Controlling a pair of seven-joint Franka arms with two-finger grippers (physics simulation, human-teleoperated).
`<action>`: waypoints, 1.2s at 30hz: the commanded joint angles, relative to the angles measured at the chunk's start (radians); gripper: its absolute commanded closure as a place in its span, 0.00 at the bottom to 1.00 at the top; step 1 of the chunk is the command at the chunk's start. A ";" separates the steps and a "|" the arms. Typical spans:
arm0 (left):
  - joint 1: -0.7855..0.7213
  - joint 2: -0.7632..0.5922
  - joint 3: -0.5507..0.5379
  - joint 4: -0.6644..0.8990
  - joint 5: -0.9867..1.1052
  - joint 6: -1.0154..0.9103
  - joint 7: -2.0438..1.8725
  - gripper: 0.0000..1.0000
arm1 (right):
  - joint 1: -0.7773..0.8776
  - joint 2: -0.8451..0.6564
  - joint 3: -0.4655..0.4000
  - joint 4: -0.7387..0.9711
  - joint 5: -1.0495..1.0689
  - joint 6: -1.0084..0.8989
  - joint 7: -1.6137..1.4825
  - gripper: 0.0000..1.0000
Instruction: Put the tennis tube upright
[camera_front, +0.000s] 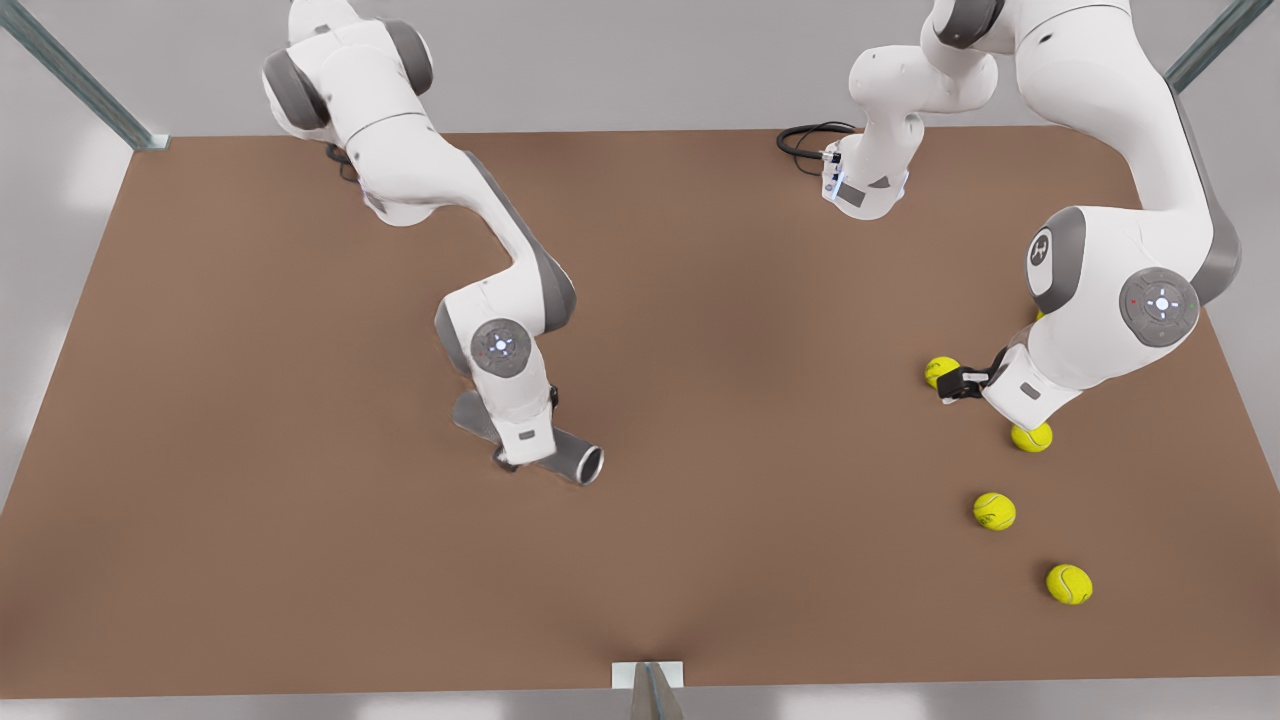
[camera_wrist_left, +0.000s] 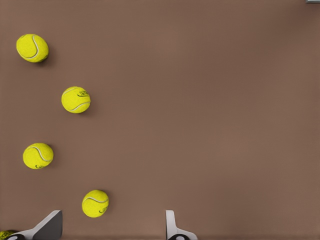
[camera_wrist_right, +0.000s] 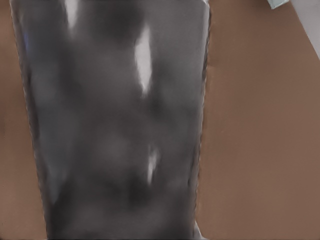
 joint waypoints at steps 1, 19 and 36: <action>0.000 0.000 0.000 0.000 0.000 0.002 -0.001 0.00 | 0.029 0.032 0.068 0.031 -0.172 0.046 -0.067 0.29; 0.000 0.002 -0.002 0.000 -0.002 0.004 0.000 0.00 | 0.168 0.310 0.091 0.127 -0.206 0.301 0.238 0.28; 0.000 0.007 -0.003 0.000 -0.018 0.004 0.000 0.00 | 0.277 0.113 0.094 0.154 -0.060 0.091 0.209 0.00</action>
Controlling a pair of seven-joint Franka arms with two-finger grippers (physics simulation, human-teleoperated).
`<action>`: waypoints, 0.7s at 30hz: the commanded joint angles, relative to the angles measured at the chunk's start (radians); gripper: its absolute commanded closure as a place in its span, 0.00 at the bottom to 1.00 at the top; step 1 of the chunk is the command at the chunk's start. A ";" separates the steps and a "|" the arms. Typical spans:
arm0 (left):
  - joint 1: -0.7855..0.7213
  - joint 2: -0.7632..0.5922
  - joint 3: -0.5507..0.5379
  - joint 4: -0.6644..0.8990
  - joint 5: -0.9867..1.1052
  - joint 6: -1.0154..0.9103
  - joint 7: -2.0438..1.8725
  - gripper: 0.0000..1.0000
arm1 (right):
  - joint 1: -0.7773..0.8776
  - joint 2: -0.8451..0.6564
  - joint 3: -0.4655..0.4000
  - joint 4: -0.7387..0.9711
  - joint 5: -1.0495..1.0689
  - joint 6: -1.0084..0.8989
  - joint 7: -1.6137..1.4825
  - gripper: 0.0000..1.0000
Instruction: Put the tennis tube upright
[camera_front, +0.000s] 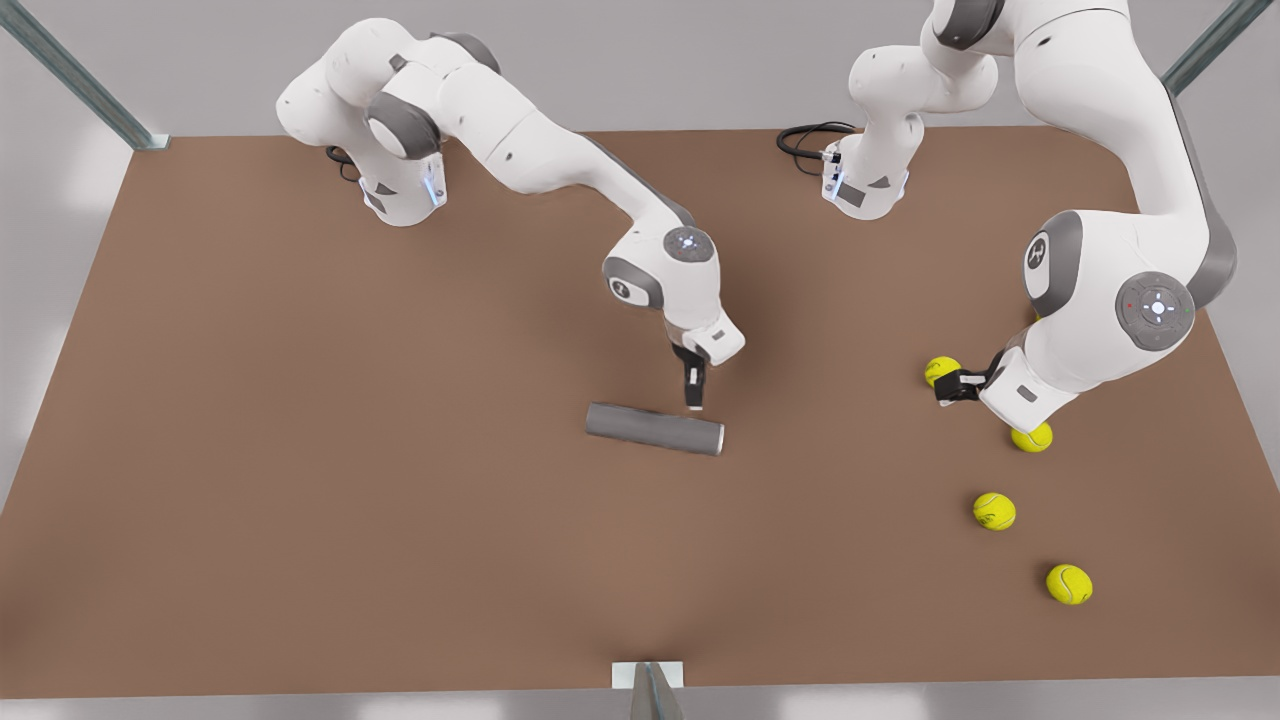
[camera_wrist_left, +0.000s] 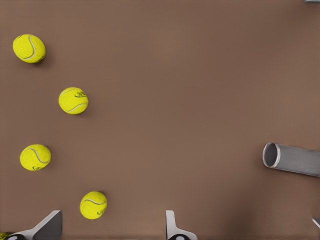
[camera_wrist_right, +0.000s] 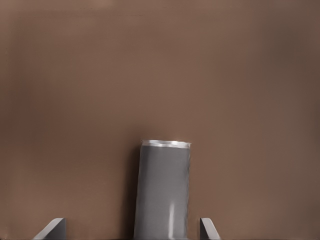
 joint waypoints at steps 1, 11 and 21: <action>0.000 0.009 0.000 0.000 -0.053 -0.004 0.000 0.00 | -0.005 -0.162 0.000 -0.008 0.222 -0.369 0.154 0.00; 0.061 0.359 0.003 -0.009 -1.020 -0.089 0.481 0.00 | -0.690 -0.346 -0.386 0.136 0.342 -1.215 0.710 0.00; 0.018 0.598 -0.049 0.040 -1.187 0.042 1.066 0.00 | -0.688 -0.533 -0.329 -0.036 0.256 -1.091 0.715 0.00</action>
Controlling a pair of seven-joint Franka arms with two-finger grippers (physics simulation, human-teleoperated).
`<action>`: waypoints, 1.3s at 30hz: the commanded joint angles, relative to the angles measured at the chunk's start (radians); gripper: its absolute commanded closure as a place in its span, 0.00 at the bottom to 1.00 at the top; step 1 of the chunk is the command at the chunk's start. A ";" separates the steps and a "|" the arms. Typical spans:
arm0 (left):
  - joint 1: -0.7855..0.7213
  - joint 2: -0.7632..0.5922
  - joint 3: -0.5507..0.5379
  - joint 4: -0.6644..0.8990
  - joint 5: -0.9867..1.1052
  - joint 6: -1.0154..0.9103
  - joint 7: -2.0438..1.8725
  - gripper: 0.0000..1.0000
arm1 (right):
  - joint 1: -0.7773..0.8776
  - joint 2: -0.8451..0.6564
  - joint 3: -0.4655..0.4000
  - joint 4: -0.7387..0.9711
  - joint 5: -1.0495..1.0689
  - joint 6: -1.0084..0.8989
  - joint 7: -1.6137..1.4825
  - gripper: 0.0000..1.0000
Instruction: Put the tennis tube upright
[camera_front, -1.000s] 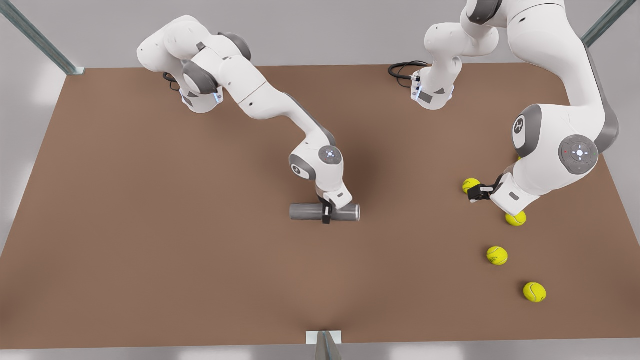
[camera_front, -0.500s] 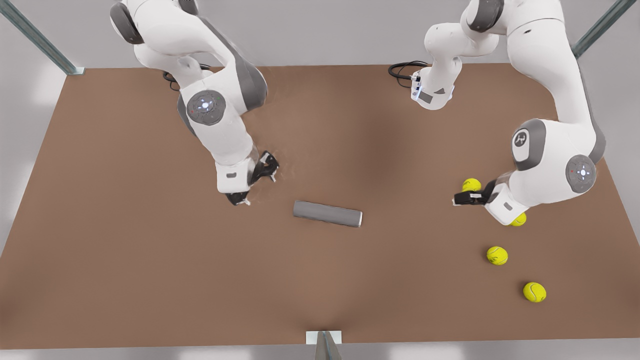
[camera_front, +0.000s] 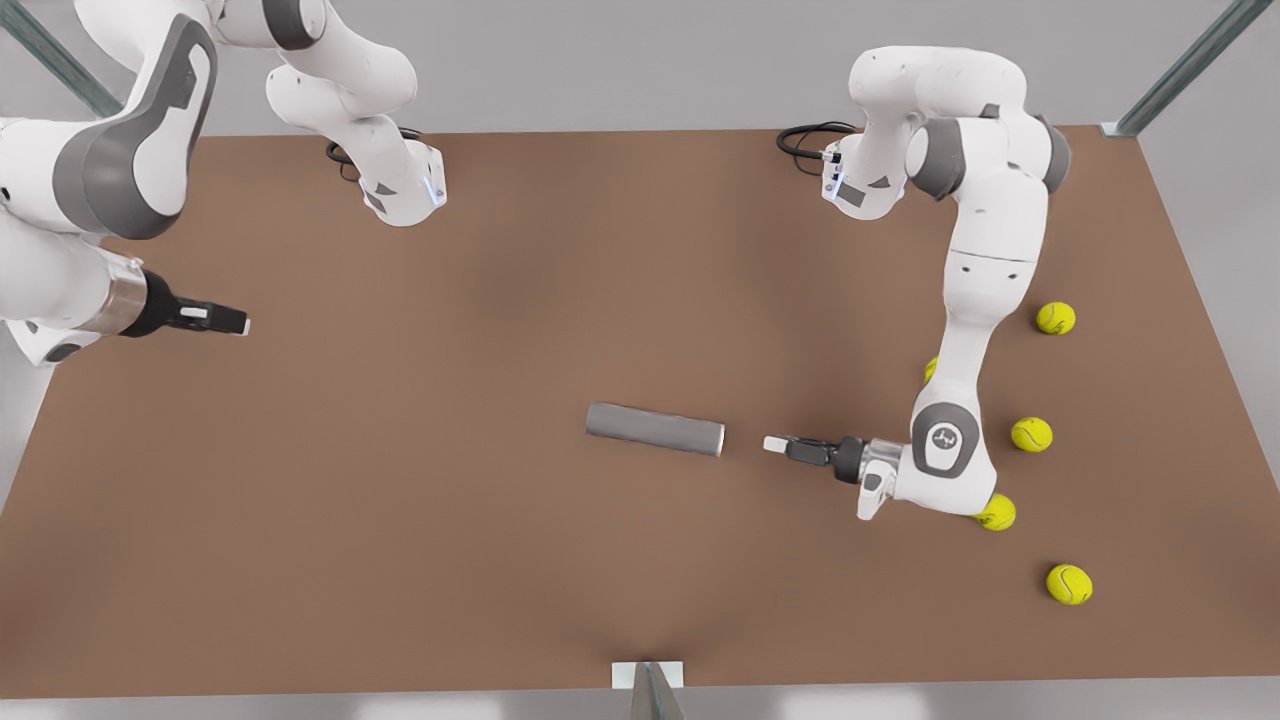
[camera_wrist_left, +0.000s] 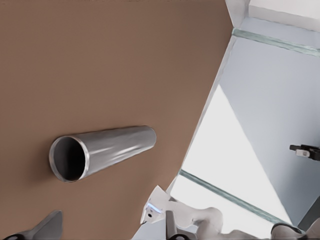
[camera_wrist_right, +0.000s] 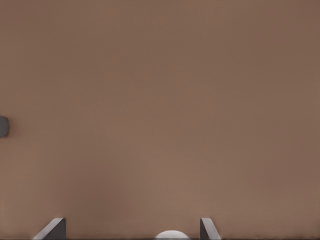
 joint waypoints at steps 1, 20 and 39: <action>-0.006 0.006 -0.014 -0.002 -0.053 0.080 0.647 0.00 | 0.003 0.002 0.003 -0.007 -0.015 -0.006 0.241 0.00; -0.072 0.112 -0.021 0.004 -0.162 0.229 0.721 0.00 | 0.015 0.031 -0.002 0.019 -0.012 -0.006 0.236 0.00; -0.084 0.058 -0.010 -0.068 -0.130 0.127 0.719 0.00 | 0.021 0.050 0.012 0.021 0.002 -0.003 0.226 0.00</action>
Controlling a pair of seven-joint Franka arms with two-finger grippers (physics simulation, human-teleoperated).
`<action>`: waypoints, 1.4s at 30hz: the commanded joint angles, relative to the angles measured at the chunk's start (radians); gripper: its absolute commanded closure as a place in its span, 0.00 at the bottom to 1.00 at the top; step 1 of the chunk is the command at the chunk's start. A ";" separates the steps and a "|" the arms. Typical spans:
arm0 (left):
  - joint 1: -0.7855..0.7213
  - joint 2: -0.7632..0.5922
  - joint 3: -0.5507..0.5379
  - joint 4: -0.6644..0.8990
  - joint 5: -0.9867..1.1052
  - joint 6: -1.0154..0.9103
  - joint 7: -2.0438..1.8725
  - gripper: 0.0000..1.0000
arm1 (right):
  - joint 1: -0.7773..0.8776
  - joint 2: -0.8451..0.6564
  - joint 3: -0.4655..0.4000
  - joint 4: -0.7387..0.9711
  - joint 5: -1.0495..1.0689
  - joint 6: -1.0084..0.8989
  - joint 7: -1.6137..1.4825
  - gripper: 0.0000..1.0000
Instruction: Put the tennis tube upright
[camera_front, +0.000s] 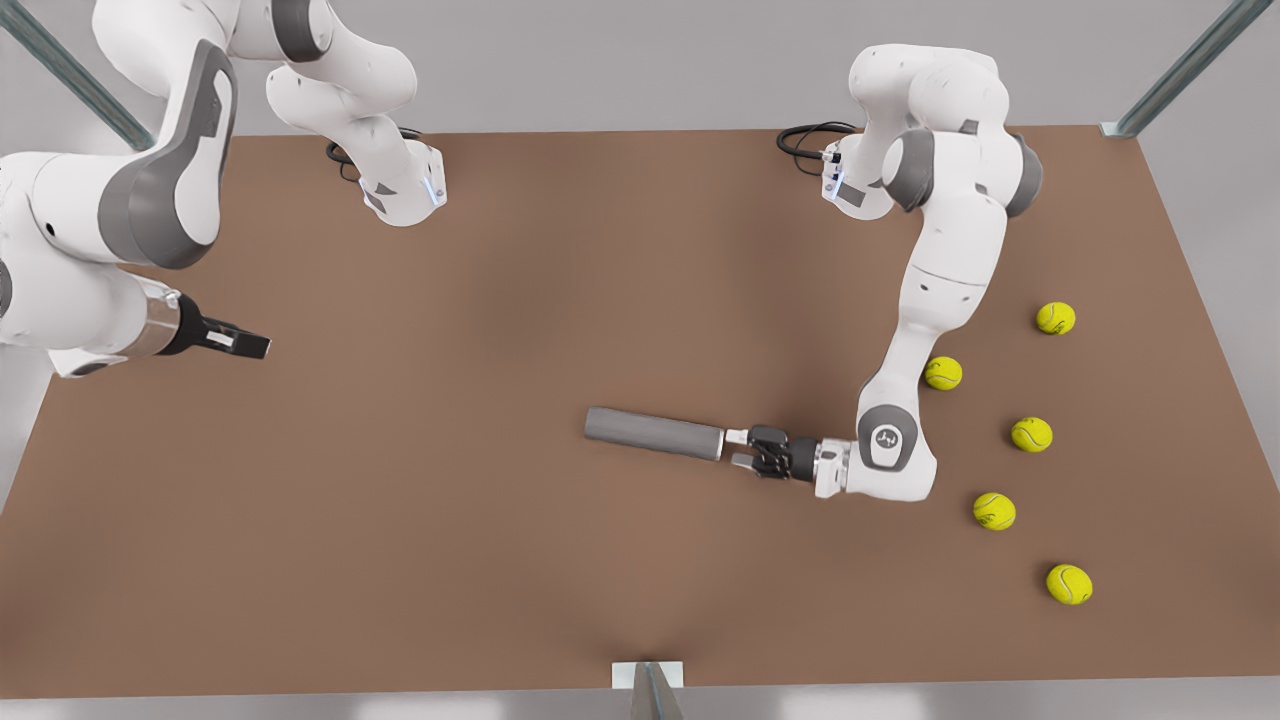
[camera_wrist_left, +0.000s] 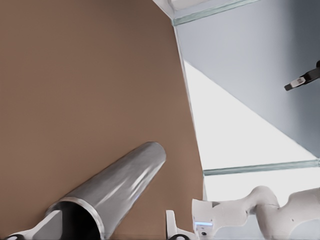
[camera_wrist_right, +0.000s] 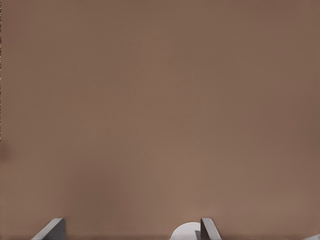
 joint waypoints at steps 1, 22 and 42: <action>-0.001 -0.008 0.000 -0.012 0.003 -0.027 0.083 0.00 | 0.006 0.000 0.004 0.001 0.004 0.000 0.025 0.00; -0.035 0.001 -0.008 -0.012 -0.006 -0.031 0.060 0.00 | 0.006 0.010 0.003 0.001 0.010 0.005 0.023 0.00; -0.055 0.019 -0.008 -0.015 -0.018 -0.021 0.061 0.00 | 0.009 0.023 0.004 0.001 0.016 0.006 0.023 0.00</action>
